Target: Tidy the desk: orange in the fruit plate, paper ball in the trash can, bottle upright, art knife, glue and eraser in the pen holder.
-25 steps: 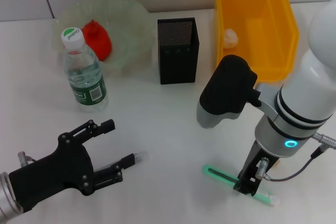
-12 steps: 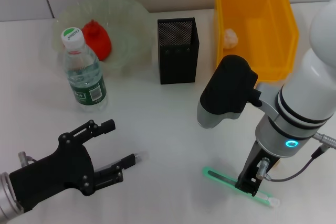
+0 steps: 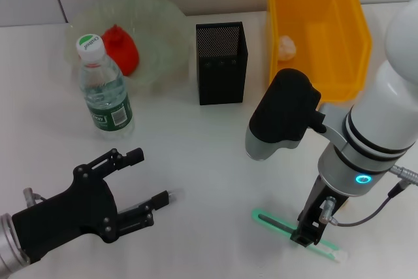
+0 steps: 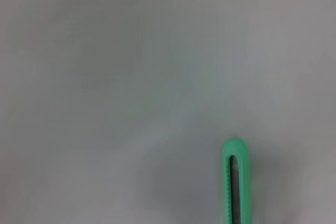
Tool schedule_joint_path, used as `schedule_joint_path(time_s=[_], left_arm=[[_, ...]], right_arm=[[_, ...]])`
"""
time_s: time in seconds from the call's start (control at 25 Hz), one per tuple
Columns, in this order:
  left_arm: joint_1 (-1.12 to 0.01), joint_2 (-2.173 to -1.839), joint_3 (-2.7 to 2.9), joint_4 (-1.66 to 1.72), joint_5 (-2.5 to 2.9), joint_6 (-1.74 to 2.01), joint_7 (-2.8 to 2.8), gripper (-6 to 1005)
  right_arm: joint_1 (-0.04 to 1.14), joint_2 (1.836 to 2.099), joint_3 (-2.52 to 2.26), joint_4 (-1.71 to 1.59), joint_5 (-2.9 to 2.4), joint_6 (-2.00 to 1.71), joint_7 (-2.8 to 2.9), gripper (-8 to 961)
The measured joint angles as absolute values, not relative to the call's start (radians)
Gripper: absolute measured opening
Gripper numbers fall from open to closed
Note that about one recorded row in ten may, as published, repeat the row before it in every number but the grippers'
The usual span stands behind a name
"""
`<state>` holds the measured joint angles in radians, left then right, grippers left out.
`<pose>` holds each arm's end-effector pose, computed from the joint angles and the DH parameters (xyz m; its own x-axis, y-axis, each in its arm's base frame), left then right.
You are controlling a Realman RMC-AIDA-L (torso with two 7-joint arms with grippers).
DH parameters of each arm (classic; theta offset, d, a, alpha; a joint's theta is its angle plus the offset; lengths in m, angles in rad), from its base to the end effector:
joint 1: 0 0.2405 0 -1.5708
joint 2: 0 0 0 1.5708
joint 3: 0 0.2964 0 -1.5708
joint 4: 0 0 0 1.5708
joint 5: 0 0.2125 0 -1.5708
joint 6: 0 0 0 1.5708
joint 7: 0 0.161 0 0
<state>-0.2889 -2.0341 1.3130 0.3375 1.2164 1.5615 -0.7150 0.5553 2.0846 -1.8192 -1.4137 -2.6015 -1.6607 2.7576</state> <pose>-0.3174 0.2592 -0.0764 0.7339 0.0585 0.6767 0.3135 -0.9130 -0.2611 0.2133 0.3070 -0.0940 0.6533 -0.5514 0.5189 -0.4492 -0.8339 -0.3206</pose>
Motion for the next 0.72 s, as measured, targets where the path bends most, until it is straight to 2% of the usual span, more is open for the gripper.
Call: schedule_joint_path(time_s=[0.2, 0.4, 0.72], left_arm=[[-0.290, -2.034, 1.313, 0.338, 1.216, 1.562, -0.716, 815], [-0.290, -2.035, 1.313, 0.337, 1.216, 1.562, -0.716, 815], [-0.290, -2.036, 1.313, 0.337, 1.216, 1.562, -0.714, 815]], right_arm=[[0.555, 2.085, -1.819, -1.418, -2.601, -1.659, 2.758, 205], [0.554, 2.086, -1.820, -1.418, -2.600, -1.659, 2.761, 347], [0.555, 2.088, -1.821, -1.408, -2.600, -1.653, 2.763, 301]])
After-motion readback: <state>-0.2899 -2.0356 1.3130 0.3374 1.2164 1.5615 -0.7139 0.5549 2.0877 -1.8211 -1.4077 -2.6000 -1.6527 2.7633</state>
